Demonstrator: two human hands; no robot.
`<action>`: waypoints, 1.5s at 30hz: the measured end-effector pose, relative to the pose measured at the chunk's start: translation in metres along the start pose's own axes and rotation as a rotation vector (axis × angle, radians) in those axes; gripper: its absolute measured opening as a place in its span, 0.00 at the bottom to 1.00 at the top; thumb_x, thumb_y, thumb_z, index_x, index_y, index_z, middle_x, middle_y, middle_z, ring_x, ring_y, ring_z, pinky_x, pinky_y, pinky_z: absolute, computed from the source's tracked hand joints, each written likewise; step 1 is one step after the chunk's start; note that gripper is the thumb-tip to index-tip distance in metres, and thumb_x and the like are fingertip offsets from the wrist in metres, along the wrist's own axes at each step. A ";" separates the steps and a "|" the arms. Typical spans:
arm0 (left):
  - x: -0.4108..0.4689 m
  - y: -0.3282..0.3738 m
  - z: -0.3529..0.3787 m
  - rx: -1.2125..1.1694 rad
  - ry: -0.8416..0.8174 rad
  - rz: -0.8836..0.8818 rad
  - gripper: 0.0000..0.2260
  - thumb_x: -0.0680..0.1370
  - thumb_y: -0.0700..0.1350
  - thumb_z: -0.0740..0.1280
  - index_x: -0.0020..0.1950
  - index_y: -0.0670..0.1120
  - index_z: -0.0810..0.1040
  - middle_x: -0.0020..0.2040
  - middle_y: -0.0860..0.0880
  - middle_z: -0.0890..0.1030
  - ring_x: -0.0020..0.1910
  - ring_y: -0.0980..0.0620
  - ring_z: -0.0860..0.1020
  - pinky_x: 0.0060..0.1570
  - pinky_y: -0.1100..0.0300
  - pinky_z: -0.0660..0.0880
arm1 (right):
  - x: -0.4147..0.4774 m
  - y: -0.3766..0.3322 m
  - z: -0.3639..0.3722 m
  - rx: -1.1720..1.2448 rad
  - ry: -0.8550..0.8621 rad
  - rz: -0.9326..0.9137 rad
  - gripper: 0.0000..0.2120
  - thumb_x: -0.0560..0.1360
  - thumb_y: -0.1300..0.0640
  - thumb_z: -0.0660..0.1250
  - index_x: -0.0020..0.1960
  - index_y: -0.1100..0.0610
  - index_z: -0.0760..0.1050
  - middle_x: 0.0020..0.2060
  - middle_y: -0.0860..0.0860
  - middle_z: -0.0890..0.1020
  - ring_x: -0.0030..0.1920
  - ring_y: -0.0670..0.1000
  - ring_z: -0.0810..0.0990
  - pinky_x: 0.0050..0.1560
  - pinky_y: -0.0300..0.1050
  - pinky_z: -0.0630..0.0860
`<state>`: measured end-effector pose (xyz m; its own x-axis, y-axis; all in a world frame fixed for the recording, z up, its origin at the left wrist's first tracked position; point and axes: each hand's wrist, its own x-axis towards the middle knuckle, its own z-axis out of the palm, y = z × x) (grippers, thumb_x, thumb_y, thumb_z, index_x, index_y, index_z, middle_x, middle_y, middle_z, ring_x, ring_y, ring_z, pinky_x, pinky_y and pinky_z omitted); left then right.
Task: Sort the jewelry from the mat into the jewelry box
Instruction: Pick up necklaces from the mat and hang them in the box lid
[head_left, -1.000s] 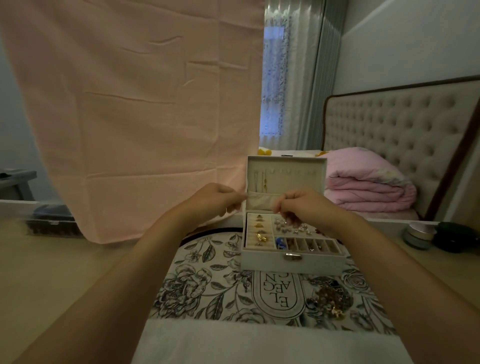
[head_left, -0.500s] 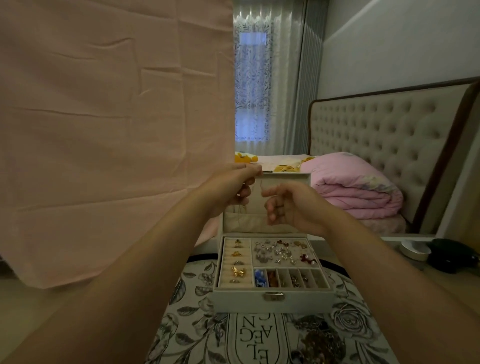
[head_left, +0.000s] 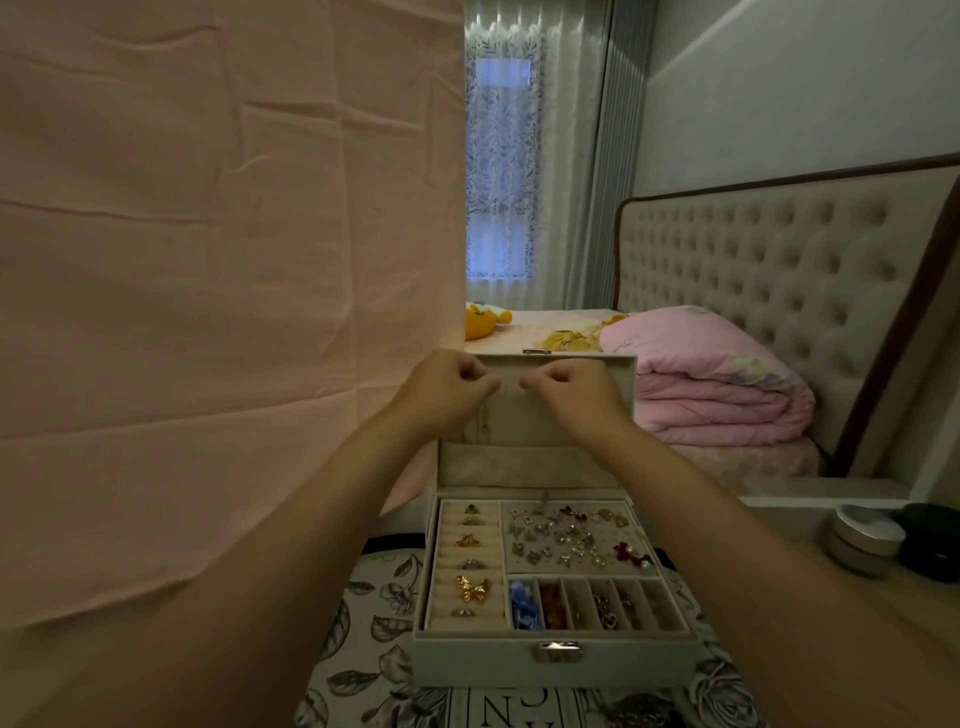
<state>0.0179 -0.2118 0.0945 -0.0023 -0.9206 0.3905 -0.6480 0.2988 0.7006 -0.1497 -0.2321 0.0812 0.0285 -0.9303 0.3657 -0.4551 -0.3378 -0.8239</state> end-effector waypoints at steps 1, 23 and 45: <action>0.002 -0.005 0.004 0.036 0.052 -0.005 0.08 0.77 0.46 0.70 0.39 0.46 0.82 0.34 0.53 0.79 0.35 0.57 0.74 0.34 0.62 0.68 | 0.001 0.004 0.005 -0.028 0.040 -0.009 0.04 0.77 0.51 0.71 0.46 0.49 0.84 0.39 0.41 0.81 0.45 0.43 0.79 0.38 0.37 0.69; -0.007 -0.025 0.037 -0.009 0.104 -0.220 0.10 0.76 0.46 0.68 0.35 0.45 0.79 0.33 0.49 0.80 0.32 0.49 0.80 0.37 0.56 0.79 | -0.012 0.023 0.035 -0.167 0.046 0.230 0.15 0.73 0.48 0.73 0.33 0.56 0.78 0.30 0.50 0.80 0.34 0.51 0.78 0.33 0.41 0.70; -0.057 -0.008 0.050 -0.414 -0.255 -0.243 0.15 0.82 0.46 0.65 0.69 0.48 0.74 0.59 0.53 0.80 0.36 0.57 0.79 0.29 0.68 0.72 | -0.035 -0.002 -0.012 -0.126 -0.257 0.093 0.12 0.81 0.55 0.65 0.45 0.58 0.84 0.42 0.55 0.84 0.42 0.48 0.78 0.40 0.41 0.74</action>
<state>-0.0147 -0.1746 0.0369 -0.1081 -0.9919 0.0668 -0.2986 0.0965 0.9495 -0.1602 -0.1969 0.0750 0.1985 -0.9676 0.1561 -0.5728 -0.2438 -0.7826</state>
